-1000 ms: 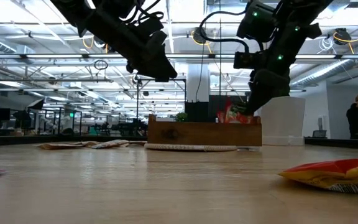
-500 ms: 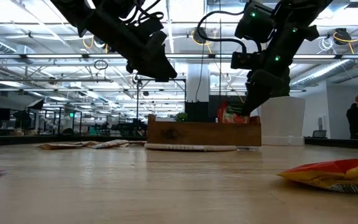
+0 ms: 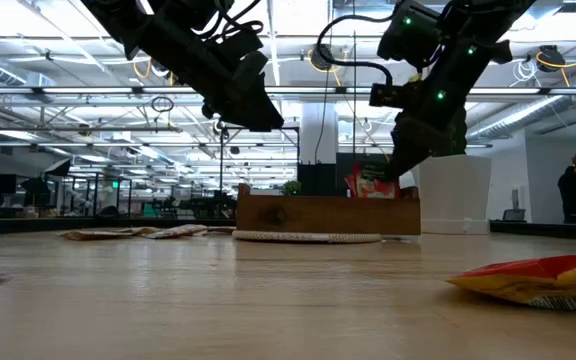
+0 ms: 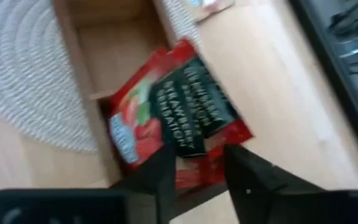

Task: Pick & Place Tea
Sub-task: Put the red tea bag into the right section of the wood organizer

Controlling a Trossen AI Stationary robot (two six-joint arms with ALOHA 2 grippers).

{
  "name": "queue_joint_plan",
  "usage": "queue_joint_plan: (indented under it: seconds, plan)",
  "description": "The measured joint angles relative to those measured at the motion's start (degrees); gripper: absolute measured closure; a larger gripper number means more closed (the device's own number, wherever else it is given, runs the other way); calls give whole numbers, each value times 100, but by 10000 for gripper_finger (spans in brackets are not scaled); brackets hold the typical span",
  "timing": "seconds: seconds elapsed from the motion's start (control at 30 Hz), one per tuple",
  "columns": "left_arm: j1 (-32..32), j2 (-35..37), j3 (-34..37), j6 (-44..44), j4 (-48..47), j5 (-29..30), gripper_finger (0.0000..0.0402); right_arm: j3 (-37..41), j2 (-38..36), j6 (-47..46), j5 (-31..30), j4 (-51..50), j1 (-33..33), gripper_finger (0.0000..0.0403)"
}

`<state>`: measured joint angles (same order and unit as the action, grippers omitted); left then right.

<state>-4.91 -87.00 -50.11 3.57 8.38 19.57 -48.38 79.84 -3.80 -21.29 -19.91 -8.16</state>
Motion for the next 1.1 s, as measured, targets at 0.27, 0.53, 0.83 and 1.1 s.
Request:
queue_joint_plan:
  seconds: [0.27, 0.53, 0.83, 1.1]
  plan:
    - [0, 0, 0, 0, -23, -2, 188, -2, -211, 162, -114, 415, 7, 211]
    - [0, 0, 0, -4, -96, -2, 188, 0, -255, 557, 295, 784, 271, 245]
    - [0, 0, 0, -33, -96, -2, 188, -24, -229, 1255, 847, 1095, 480, 400]
    - [0, 0, 0, -28, -136, -3, 188, -18, -35, 1239, 1666, 665, 531, 403]
